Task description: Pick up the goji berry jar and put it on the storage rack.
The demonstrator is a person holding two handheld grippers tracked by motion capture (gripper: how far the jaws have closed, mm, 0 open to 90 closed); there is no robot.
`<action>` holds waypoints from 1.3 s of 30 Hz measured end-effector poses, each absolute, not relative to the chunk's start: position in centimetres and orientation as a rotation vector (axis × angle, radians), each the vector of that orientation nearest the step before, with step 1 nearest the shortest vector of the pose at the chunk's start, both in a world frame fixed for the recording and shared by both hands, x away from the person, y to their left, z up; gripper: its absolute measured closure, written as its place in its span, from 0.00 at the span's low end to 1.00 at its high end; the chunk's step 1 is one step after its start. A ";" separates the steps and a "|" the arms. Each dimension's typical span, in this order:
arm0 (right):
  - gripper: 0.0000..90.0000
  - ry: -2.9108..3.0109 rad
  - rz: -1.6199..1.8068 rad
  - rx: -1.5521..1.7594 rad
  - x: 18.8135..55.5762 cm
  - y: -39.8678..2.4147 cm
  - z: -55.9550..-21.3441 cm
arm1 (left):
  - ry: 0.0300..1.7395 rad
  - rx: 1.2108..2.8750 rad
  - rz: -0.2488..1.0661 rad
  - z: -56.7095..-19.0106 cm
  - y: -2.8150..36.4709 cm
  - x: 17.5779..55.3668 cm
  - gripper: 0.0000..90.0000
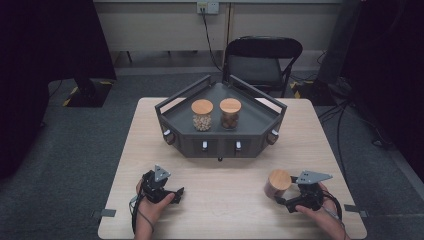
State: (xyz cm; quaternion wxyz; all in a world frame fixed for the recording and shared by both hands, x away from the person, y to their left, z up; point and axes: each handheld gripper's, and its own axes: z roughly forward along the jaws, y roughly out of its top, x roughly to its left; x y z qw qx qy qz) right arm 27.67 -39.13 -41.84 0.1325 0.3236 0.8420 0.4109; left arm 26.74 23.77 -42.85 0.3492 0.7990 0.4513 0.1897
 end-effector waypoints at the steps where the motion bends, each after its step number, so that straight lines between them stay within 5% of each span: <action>1: 0.04 2.441 1.195 0.941 27.7 -39.1 -41.9 | 1.169 2.071 0.492 -42.8 23.8 26.7 0.00; 39: 0.25 2.406 1.292 0.904 27.8 -38.6 -43.2 | 1.169 2.071 0.491 -42.8 23.8 26.7 0.00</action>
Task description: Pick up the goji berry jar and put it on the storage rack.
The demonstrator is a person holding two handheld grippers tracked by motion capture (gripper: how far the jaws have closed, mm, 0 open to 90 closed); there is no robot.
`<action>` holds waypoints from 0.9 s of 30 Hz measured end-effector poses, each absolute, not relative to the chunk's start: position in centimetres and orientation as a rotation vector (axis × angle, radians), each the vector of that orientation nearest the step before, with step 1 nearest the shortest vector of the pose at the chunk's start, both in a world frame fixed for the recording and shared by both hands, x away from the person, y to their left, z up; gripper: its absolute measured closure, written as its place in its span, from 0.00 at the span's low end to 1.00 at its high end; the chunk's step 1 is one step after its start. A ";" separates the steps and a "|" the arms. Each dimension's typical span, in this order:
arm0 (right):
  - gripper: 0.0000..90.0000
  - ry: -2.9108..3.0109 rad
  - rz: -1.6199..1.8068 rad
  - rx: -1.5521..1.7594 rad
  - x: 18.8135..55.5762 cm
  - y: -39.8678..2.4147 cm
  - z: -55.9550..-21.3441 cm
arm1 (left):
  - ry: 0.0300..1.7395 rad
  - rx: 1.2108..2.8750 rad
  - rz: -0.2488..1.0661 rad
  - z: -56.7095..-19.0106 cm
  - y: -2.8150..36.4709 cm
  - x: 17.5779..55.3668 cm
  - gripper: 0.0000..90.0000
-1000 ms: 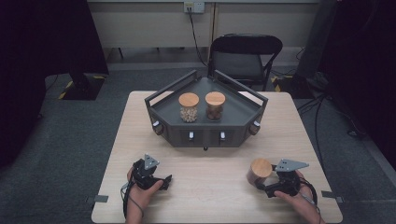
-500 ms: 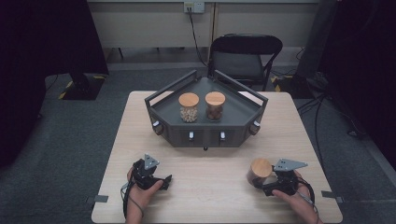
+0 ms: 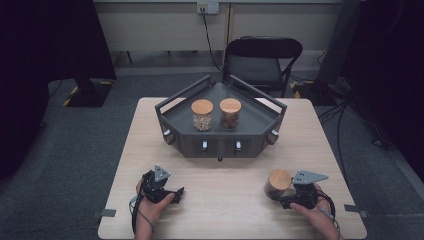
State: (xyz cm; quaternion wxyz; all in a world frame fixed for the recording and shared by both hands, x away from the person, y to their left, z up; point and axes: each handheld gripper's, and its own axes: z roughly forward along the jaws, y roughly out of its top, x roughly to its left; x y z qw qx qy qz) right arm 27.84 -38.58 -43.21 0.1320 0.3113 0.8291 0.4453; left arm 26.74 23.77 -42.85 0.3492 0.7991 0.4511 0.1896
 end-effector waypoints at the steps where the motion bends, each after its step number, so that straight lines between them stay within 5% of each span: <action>1: 0.26 2.407 1.295 0.902 27.9 -38.6 -43.2 | 1.169 2.071 0.492 -42.8 23.8 26.7 0.00; 27: 0.28 2.372 1.283 0.877 27.2 -38.3 -42.5 | 1.169 2.071 0.492 -42.8 23.8 26.7 0.00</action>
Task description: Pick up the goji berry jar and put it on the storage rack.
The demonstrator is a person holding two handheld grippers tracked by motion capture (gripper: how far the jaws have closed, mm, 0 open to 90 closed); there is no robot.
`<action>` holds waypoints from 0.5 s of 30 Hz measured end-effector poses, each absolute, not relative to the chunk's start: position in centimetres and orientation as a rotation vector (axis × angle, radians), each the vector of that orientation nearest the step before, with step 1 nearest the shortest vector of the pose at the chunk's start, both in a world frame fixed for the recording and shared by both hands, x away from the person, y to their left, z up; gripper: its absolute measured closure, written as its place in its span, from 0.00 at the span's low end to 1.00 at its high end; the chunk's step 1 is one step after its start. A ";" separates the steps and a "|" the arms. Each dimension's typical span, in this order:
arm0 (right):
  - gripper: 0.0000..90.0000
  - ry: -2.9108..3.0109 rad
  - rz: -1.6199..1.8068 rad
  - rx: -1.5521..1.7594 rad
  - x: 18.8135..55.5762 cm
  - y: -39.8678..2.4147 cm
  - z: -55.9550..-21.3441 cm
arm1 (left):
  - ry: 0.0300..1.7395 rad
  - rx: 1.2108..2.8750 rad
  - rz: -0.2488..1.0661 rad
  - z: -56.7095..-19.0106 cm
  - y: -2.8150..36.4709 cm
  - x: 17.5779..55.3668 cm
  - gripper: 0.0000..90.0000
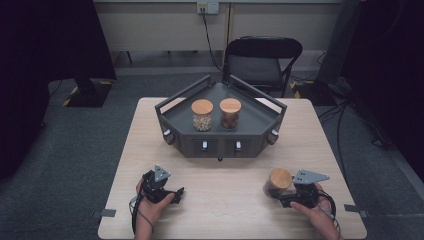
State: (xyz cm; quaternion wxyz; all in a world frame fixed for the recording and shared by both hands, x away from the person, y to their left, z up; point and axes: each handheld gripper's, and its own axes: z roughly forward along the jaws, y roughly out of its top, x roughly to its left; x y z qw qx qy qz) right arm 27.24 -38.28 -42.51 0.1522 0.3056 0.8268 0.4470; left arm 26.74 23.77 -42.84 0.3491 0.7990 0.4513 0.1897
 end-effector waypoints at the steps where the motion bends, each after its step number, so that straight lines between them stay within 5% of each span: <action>1: 0.28 2.371 1.283 0.875 27.2 -38.3 -42.4 | 1.169 2.070 0.492 -42.8 23.8 26.7 0.00; 15: 0.28 2.366 1.289 0.862 28.0 -38.2 -39.8 | 1.169 2.071 0.492 -42.8 23.8 26.7 0.00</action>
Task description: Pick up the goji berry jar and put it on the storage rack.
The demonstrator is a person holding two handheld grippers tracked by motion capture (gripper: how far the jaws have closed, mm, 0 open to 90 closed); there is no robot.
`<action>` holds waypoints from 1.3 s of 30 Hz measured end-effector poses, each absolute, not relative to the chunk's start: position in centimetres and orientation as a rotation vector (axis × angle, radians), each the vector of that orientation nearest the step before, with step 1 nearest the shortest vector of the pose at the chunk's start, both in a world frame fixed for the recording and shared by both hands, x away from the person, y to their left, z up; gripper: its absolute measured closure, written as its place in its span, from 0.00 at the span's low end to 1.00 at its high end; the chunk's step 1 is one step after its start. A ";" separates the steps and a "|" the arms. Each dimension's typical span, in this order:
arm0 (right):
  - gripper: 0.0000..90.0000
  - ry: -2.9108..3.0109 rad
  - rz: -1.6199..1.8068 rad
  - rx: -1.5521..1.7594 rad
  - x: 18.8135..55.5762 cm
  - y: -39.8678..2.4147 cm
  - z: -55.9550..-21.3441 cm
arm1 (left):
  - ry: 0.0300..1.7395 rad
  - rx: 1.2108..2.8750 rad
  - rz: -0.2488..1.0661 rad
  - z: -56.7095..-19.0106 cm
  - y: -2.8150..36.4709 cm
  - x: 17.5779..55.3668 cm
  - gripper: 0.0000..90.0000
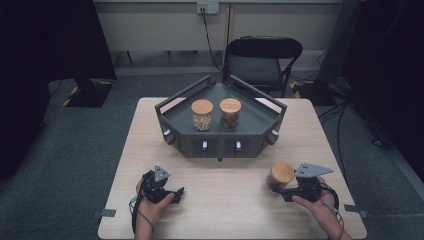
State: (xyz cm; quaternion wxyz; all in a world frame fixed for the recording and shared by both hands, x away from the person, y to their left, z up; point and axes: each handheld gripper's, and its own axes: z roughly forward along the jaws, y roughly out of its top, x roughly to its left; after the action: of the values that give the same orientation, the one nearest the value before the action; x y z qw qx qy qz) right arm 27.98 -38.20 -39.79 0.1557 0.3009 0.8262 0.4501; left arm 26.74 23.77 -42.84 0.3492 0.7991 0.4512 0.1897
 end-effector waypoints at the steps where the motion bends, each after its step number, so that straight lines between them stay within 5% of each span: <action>1: 0.28 2.364 1.290 0.864 28.0 -38.2 -39.6 | 1.169 2.070 0.491 -42.8 23.8 26.7 0.00; 39: 0.28 2.337 1.287 0.875 32.3 -37.0 -32.7 | 1.167 2.073 0.492 -42.8 23.8 26.8 0.00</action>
State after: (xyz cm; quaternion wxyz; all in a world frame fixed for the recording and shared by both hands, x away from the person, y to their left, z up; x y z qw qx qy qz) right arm 32.27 -36.99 -32.74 0.1661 0.3074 0.8206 0.4522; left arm 26.75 23.78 -42.83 0.3488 0.7996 0.4504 0.1899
